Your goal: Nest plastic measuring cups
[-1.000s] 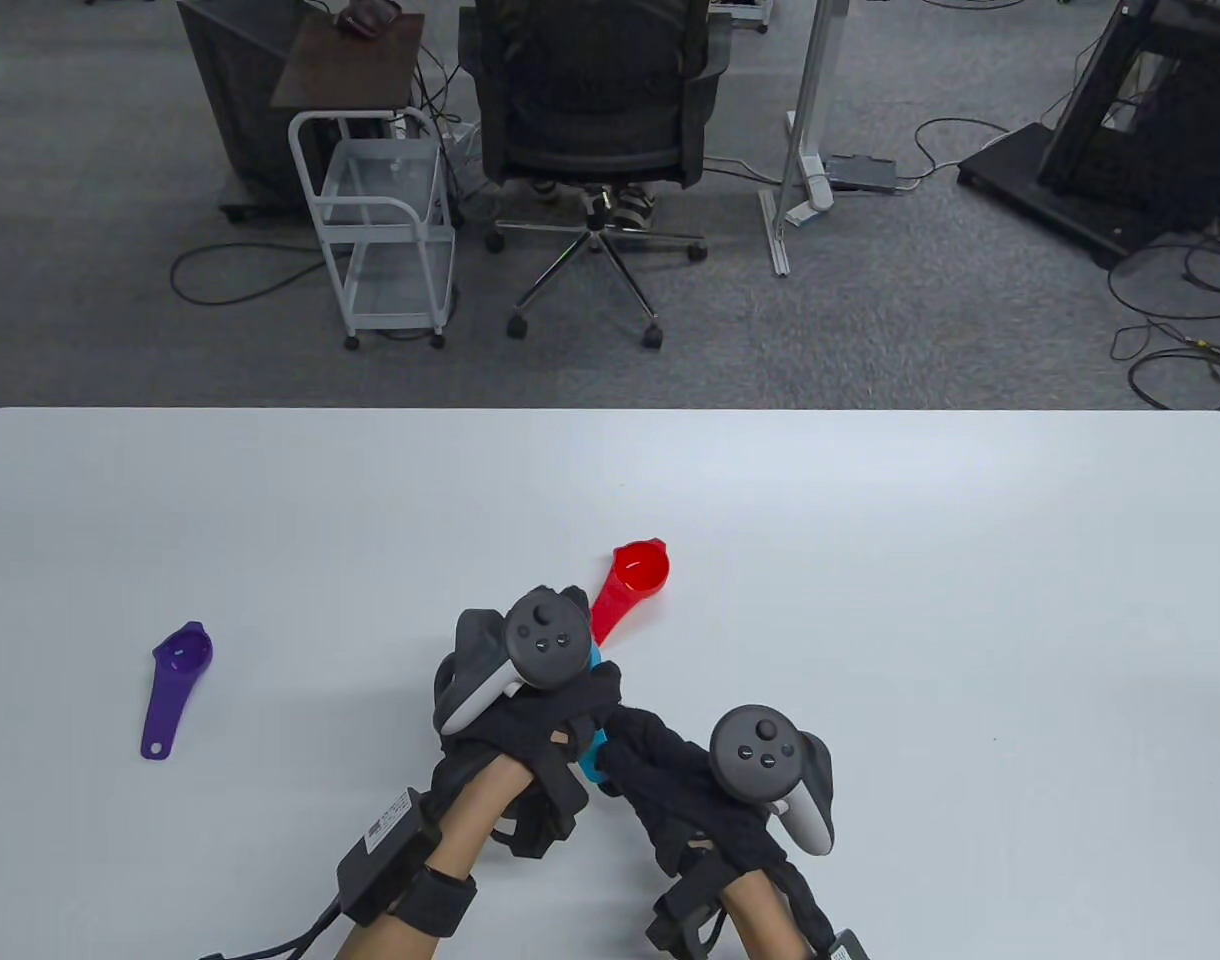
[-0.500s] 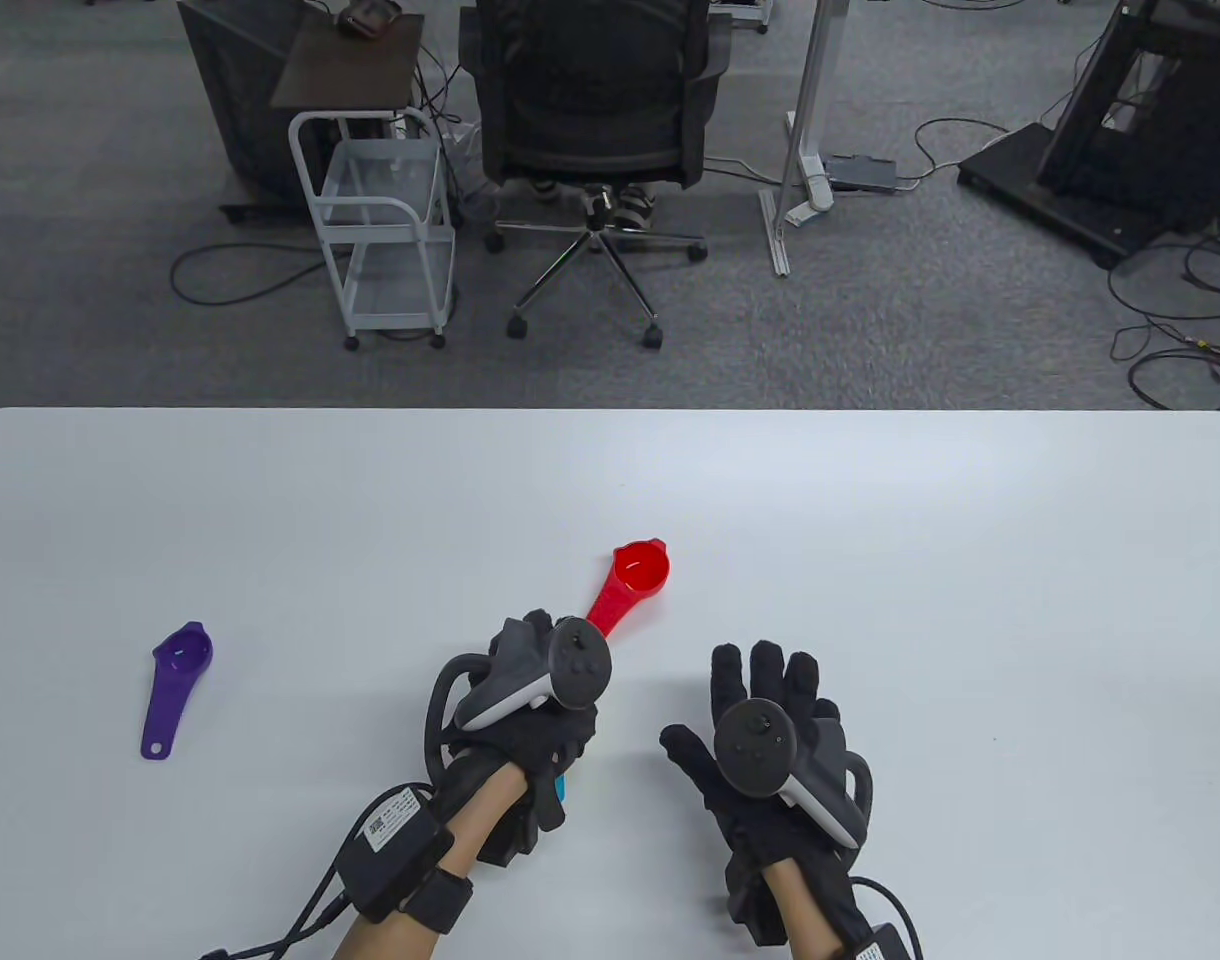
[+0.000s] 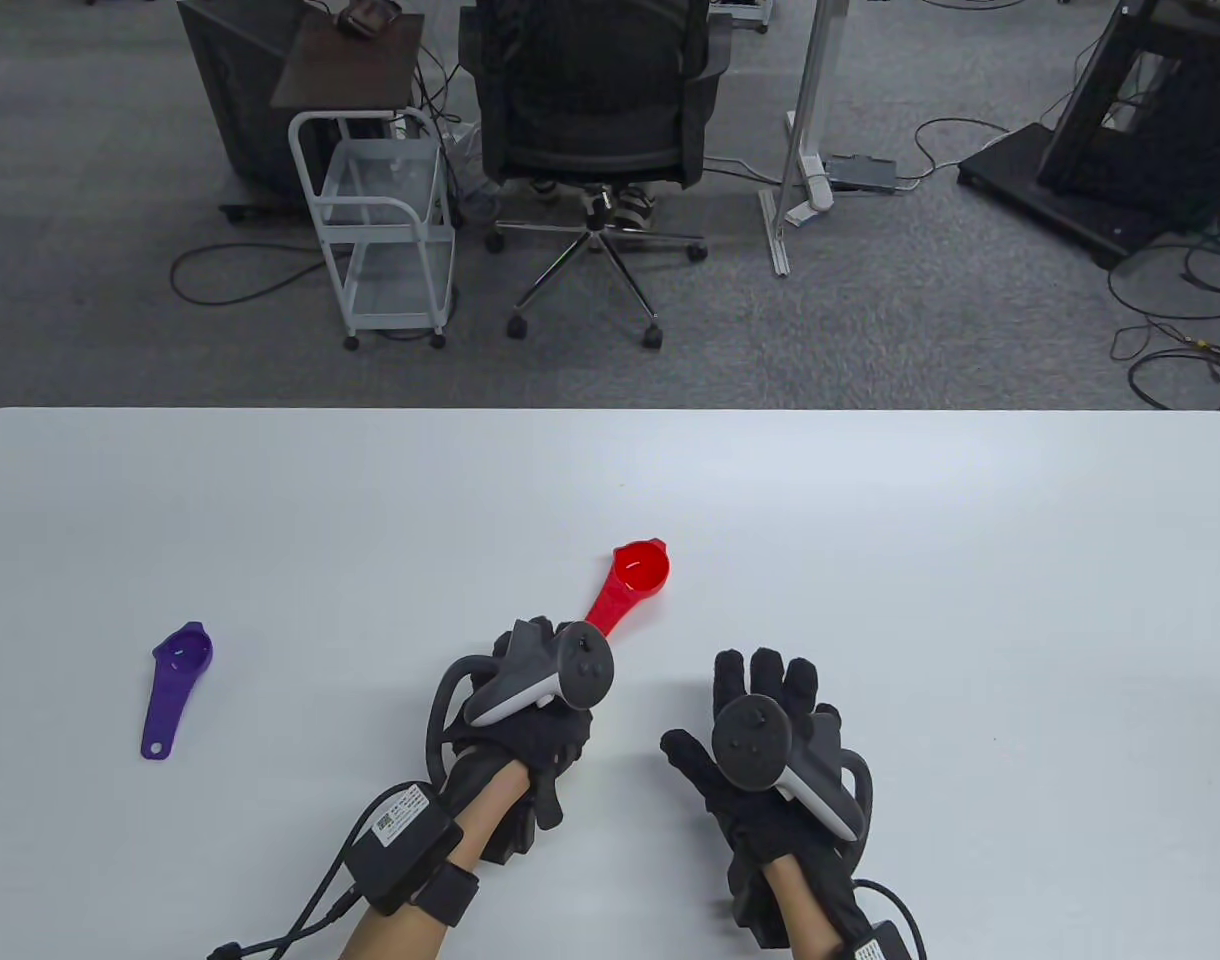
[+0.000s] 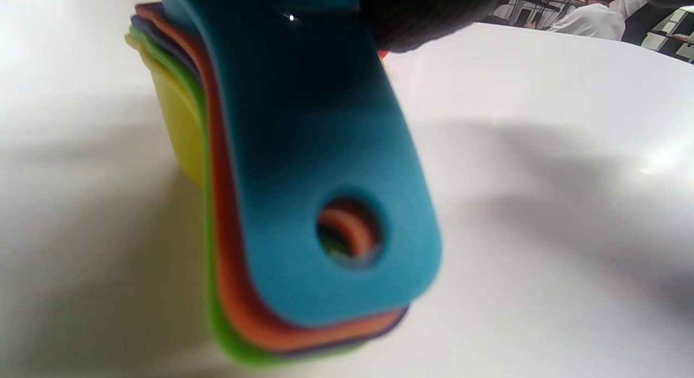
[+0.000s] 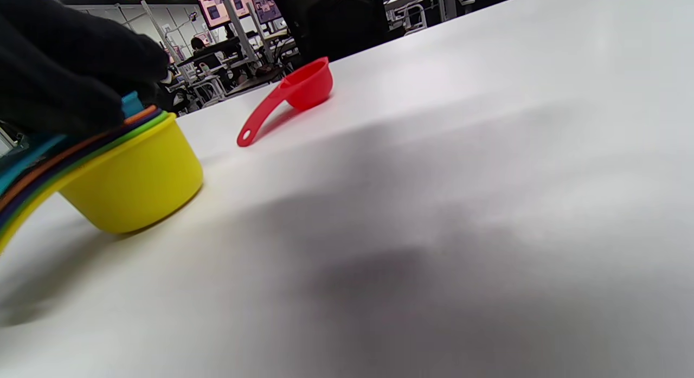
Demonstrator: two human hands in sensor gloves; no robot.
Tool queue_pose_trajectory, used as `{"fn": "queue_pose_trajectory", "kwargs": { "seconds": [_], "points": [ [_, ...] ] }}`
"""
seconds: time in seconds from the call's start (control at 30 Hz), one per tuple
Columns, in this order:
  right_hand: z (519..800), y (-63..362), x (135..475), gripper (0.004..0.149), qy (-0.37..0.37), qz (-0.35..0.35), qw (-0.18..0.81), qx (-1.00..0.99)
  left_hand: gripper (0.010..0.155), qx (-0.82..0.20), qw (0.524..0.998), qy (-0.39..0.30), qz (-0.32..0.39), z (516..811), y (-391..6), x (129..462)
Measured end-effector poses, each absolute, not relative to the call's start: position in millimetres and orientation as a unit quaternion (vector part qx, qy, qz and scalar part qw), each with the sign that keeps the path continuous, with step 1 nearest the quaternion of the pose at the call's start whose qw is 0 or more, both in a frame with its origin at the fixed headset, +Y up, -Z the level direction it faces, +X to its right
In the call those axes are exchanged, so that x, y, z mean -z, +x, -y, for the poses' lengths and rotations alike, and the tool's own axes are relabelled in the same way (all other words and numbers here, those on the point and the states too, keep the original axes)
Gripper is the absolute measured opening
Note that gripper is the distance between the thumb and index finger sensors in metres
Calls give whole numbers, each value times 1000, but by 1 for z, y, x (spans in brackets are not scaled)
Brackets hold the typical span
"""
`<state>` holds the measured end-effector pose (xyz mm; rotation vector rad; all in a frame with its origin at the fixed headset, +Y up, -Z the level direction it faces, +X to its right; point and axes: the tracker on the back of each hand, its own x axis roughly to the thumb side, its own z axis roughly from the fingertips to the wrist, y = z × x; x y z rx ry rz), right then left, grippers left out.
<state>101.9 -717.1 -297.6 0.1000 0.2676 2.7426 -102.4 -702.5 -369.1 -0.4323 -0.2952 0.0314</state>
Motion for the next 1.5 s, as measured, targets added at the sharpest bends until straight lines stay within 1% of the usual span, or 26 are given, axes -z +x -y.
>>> {"fn": "queue_pose_trajectory", "kwargs": {
  "seconds": [0.3, 0.5, 0.53, 0.6, 0.67, 0.7, 0.8, 0.9, 1.03, 1.1, 1.17, 1.2, 1.27, 1.3, 1.37, 1.47, 1.5],
  "points": [
    [717, 102, 297, 91, 35, -111, 188, -975, 81, -19, 961, -232, 147, 704, -103, 370],
    [717, 101, 297, 91, 36, -115, 187, -975, 80, -13, 961, -225, 157, 703, -104, 367],
    [717, 102, 297, 92, 36, -115, 188, -975, 85, -16, 963, -216, 162, 699, -105, 365],
    [717, 102, 297, 92, 37, -114, 190, -974, 95, -28, 970, -163, 178, 683, -114, 360],
    [717, 102, 297, 92, 37, -114, 191, -974, 96, -41, 975, -105, 193, 665, -128, 353],
    [717, 101, 297, 92, 37, -113, 190, -974, 95, -45, 977, -76, 195, 655, -142, 345],
    [717, 101, 298, 91, 36, -113, 189, -975, 94, -31, 980, -53, 188, 646, -172, 330],
    [717, 100, 298, 91, 35, -113, 187, -975, 92, -11, 986, -48, 158, 652, -211, 319],
    [719, 95, 299, 89, 37, -112, 184, -976, 90, -40, 989, -56, 128, 672, -246, 316],
    [719, 91, 300, 88, 42, -107, 182, -977, 90, -43, 990, -60, 120, 684, -252, 318],
    [718, 87, 304, 85, 47, -85, 176, -980, 90, -17, 991, -87, 95, 687, -256, 318],
    [716, 85, 307, 84, 47, -65, 168, -982, 91, -7, 993, -79, 85, 685, -259, 316],
    [712, 79, 313, 80, 46, -25, 157, -986, 90, -30, 994, -51, 90, 682, -260, 315],
    [709, 74, 318, 79, 48, -11, 151, -987, 90, -34, 994, -54, 91, 682, -260, 314],
    [706, 65, 332, 77, 50, -11, 139, -989, 90, -25, 994, -54, 93, 682, -259, 313],
    [701, 50, 360, 75, 35, -39, 114, -992, 90, -2, 994, -59, 90, 685, -257, 312],
    [700, 44, 373, 74, 28, -52, 110, -992, 90, -5, 994, -64, 87, 686, -258, 312]
  ]
}}
